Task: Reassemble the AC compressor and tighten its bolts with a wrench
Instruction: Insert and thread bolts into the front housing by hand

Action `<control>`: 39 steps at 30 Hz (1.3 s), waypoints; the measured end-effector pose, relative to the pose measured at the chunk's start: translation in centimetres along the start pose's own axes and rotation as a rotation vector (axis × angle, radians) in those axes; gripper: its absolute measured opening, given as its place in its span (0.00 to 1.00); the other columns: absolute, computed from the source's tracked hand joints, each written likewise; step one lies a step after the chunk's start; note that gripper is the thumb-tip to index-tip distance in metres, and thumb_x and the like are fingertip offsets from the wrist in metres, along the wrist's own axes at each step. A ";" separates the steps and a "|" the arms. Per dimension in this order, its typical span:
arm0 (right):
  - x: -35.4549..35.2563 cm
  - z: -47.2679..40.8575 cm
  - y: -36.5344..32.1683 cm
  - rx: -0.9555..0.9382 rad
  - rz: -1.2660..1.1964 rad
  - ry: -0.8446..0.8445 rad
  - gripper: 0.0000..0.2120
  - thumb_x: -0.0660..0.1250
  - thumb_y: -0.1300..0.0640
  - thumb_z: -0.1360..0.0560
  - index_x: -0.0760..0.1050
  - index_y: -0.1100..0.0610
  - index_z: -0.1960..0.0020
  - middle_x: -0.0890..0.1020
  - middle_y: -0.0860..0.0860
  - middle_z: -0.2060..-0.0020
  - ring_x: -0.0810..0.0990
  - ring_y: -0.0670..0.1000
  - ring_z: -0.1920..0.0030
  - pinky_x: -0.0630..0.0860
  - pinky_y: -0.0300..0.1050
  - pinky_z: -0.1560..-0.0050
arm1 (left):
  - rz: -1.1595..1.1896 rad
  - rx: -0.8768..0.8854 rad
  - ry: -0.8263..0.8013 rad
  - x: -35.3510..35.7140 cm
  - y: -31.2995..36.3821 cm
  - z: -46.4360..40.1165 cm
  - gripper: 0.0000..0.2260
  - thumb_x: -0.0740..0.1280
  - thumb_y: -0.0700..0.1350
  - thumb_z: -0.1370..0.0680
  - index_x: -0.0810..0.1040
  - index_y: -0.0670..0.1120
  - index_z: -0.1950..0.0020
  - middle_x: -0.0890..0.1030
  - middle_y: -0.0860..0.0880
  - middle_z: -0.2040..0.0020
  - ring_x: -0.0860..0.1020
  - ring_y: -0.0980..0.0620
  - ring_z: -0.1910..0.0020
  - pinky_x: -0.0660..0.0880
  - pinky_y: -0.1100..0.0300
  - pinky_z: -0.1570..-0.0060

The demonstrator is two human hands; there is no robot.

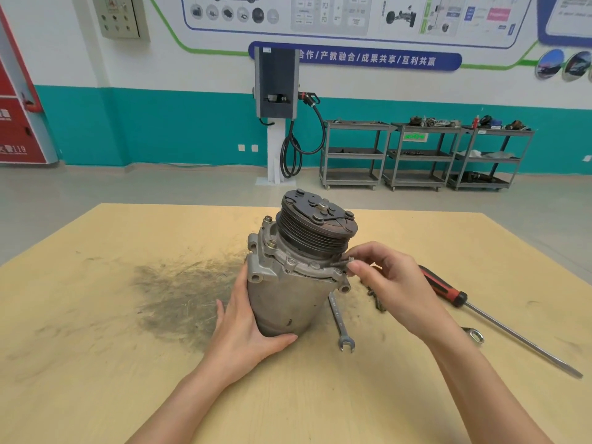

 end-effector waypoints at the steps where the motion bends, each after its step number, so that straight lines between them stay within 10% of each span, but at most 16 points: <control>1: -0.1 0.0 0.0 -0.001 0.021 0.015 0.06 0.66 0.61 0.22 0.79 0.51 0.52 0.81 0.38 0.64 0.76 0.38 0.66 0.68 0.28 0.67 | 0.004 -0.003 -0.003 0.0 0.0 0.0 0.54 0.74 0.69 0.46 0.40 0.69 0.32 0.62 0.59 0.27 0.50 0.73 0.41 0.49 0.39 0.24; 5: -0.8 -0.3 0.5 -0.024 0.138 0.136 0.06 0.65 0.59 0.21 0.78 0.51 0.54 0.80 0.44 0.67 0.72 0.41 0.70 0.65 0.35 0.69 | -0.009 0.000 -0.021 -0.1 0.0 0.0 0.55 0.74 0.69 0.46 0.38 0.71 0.32 0.58 0.72 0.32 0.50 0.74 0.41 0.48 0.40 0.23; 16: -0.2 -0.9 0.9 -0.047 0.330 0.084 0.05 0.66 0.58 0.21 0.76 0.51 0.55 0.80 0.42 0.64 0.77 0.40 0.62 0.68 0.29 0.63 | -0.002 0.002 -0.041 -0.3 0.3 0.0 0.53 0.73 0.69 0.46 0.38 0.76 0.35 0.58 0.63 0.31 0.55 0.76 0.45 0.51 0.39 0.24; 29: 0.4 -0.4 2.4 0.152 -0.172 0.159 0.08 0.66 0.61 0.22 0.82 0.51 0.49 0.83 0.39 0.64 0.77 0.36 0.62 0.70 0.29 0.64 | 0.046 0.008 0.001 -0.5 0.1 -0.2 0.57 0.75 0.68 0.46 0.46 0.59 0.25 0.64 0.58 0.29 0.60 0.62 0.34 0.57 0.40 0.26; 39: 1.6 -0.5 2.9 0.114 -0.175 0.271 0.02 0.71 0.58 0.25 0.81 0.52 0.55 0.81 0.45 0.63 0.74 0.42 0.62 0.70 0.31 0.63 | 0.047 0.013 -0.008 -0.5 0.0 -0.2 0.52 0.75 0.68 0.46 0.44 0.70 0.32 0.62 0.63 0.36 0.61 0.59 0.31 0.56 0.44 0.24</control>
Point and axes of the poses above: each hand's wrist, its own z-axis away from the middle knuckle, its own x-axis out of the palm, y = z × x, the point moved 2 cm from there along -z, towards the middle knuckle
